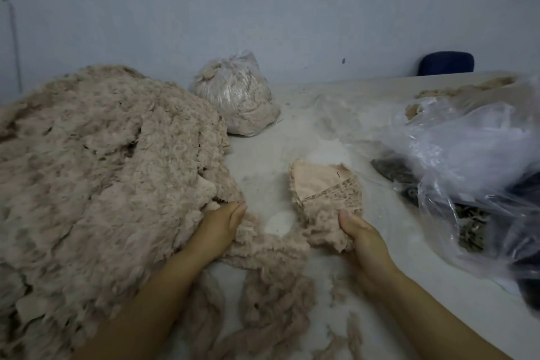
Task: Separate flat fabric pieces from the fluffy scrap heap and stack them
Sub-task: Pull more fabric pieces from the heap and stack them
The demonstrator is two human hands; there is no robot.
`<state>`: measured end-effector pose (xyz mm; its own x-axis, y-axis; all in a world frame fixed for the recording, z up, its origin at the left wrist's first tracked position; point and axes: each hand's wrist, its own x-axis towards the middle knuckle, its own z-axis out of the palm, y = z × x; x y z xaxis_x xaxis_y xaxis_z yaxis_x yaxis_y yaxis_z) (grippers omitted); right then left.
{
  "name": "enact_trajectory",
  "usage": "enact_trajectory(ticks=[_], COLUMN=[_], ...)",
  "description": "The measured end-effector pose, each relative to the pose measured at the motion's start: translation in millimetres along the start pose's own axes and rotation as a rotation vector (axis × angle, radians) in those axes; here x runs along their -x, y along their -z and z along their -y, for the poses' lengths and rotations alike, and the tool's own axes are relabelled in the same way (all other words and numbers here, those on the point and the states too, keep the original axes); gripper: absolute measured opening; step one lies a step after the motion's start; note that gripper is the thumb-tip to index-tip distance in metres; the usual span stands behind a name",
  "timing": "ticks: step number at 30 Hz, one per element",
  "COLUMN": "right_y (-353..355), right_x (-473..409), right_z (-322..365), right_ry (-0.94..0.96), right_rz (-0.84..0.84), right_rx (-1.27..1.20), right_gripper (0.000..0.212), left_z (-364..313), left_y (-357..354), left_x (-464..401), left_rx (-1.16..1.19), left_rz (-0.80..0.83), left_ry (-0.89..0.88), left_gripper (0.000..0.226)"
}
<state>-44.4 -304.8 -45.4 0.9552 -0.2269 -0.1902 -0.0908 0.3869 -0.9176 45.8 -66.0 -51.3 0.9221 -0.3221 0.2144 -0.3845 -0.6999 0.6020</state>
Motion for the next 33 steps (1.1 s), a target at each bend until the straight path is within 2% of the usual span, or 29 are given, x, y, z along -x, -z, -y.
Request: enact_trajectory(ticks=[3,5,7,8,9,12,14,18,20,22,23,24,25,28,31,33], right_y=[-4.6,-10.6,-19.3,-24.0,-27.6,-26.3,-17.3,3.8,6.4,4.4,1.5,-2.3,-7.1,-21.6,-27.7,-24.2], right_x=[-1.9,-1.1,3.4,5.3,6.7,3.2,-0.1,-5.4,-6.4,-7.5,-6.9,-6.2,-4.3,1.3,1.9,-0.8], right_z=[2.9,4.5,5.7,5.6,5.8,12.7,21.4,33.8,35.7,34.2,33.4,32.8,32.5,28.0,17.0,10.2], right_ry=[0.027,0.069,0.087,0.09,0.093,0.075,-0.008,-0.083,-0.102,-0.107,-0.102,-0.092,-0.074,0.018,0.13,0.195], right_rz=[0.032,0.095,0.217,0.262,0.283,0.198,0.171,0.135,0.165,0.225,0.267,0.315,0.363,0.435,0.243,0.086], right_rx=[-0.005,0.082,0.146,0.167,0.194,0.236,0.223,0.23,0.292,0.307,0.284,0.247,0.202,0.141,0.227,0.313], right_gripper=[0.022,0.023,0.019,0.018,0.019,0.023,0.023,0.032,0.035,0.032,0.03,0.028,0.027,0.03,0.03,0.027], left_z=[-3.5,-15.4,-37.0,-45.0,-51.4,-57.3,-48.4,-28.9,-28.4,-33.4,-37.4,-44.4,-52.4,-78.4,-91.8,-95.4], left_y=[-2.8,-8.5,-12.2,-16.5,-20.7,-18.7,-13.4,0.2,9.9,17.9,19.9,20.1,18.4,1.3,-22.6,-29.1], left_x=[1.0,5.1,9.5,9.6,9.5,5.8,5.8,10.4,12.8,14.3,13.5,11.8,10.9,12.4,11.0,7.8], left_rx=[-0.069,0.067,0.361,0.443,0.468,0.489,0.612,0.798,0.727,0.389,0.224,0.176,0.259,0.906,1.296,1.303], left_rz=[0.291,0.352,0.365,0.364,0.346,0.243,0.269,0.234,0.408,0.762,0.858,0.851,0.783,0.609,0.307,0.089], left_ry=[0.004,0.006,0.051,0.055,0.034,-0.033,0.053,0.286,0.304,0.185,0.112,0.084,0.1,0.362,0.566,0.589], left_gripper=[0.043,0.037,0.073,0.084,0.08,0.02,0.033,0.024,0.018,0.036,0.044,0.052,0.057,0.052,0.038,0.013])
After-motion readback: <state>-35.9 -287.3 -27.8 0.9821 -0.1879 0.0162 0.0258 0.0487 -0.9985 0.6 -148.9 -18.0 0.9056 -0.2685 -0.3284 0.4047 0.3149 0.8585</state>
